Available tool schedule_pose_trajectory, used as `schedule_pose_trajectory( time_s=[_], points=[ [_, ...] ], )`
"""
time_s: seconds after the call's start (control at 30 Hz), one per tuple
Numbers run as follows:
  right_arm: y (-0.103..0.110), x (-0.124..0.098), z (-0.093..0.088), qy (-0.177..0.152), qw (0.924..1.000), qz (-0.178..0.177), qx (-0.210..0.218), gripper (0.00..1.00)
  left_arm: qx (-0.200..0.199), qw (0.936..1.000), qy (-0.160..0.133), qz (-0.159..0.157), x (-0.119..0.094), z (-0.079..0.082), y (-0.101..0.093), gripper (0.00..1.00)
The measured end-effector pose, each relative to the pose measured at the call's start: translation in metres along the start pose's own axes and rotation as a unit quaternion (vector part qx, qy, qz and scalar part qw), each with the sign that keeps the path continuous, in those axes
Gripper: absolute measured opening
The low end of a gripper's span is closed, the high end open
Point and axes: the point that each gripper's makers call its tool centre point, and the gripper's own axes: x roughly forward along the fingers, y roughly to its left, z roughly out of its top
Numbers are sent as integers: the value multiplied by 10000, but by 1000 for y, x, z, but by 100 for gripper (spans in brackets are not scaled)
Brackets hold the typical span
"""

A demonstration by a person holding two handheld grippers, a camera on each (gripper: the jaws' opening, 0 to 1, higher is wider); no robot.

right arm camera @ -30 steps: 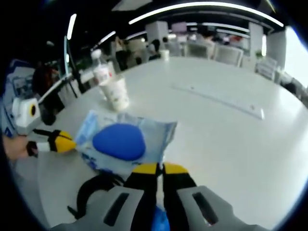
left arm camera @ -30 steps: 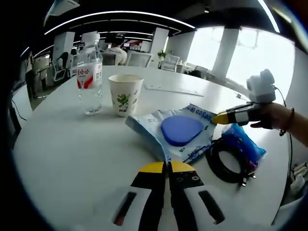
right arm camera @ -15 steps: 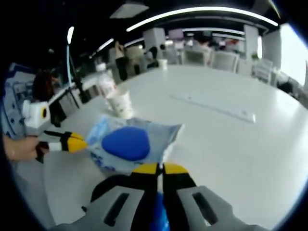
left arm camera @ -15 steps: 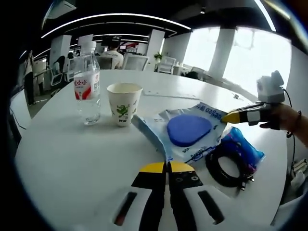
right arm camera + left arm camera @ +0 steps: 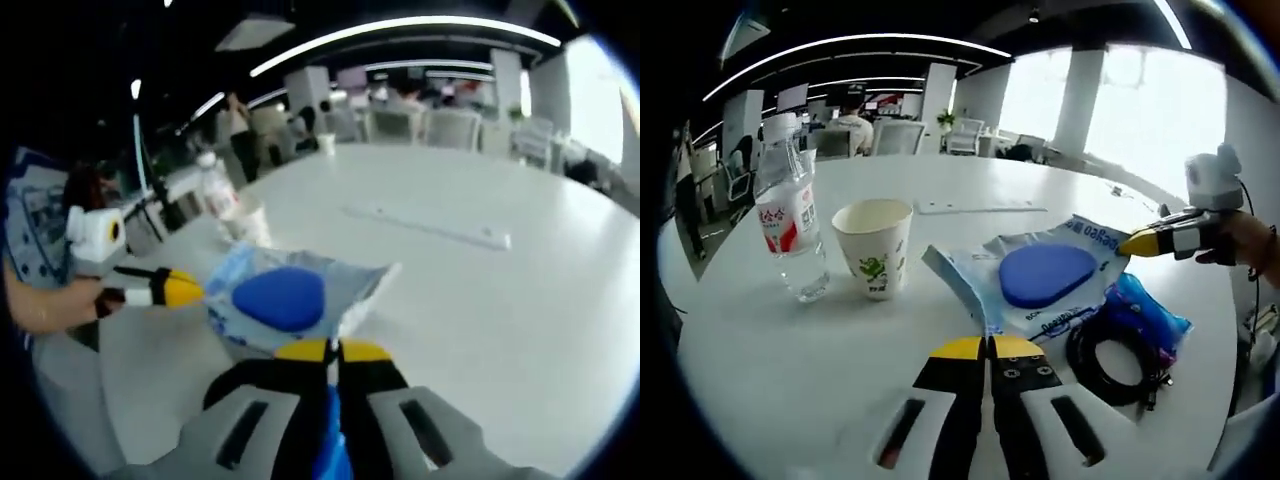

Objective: Arrange the tabletop items into an orderly group along one side of the table until the central work area is clear of visible clutter.

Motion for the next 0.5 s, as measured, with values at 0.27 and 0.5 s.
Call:
schedule_pose_trajectory(
  time_s=[0.27,0.5],
  points=[
    [-8,2,2,-35,9999,-123,10,0,148,9999,-18,-2,15,11,1,0],
    [-21,7,9,-284,9987,-215,354,0,111,9999,-127,-35,29,20,5,0]
  ],
)
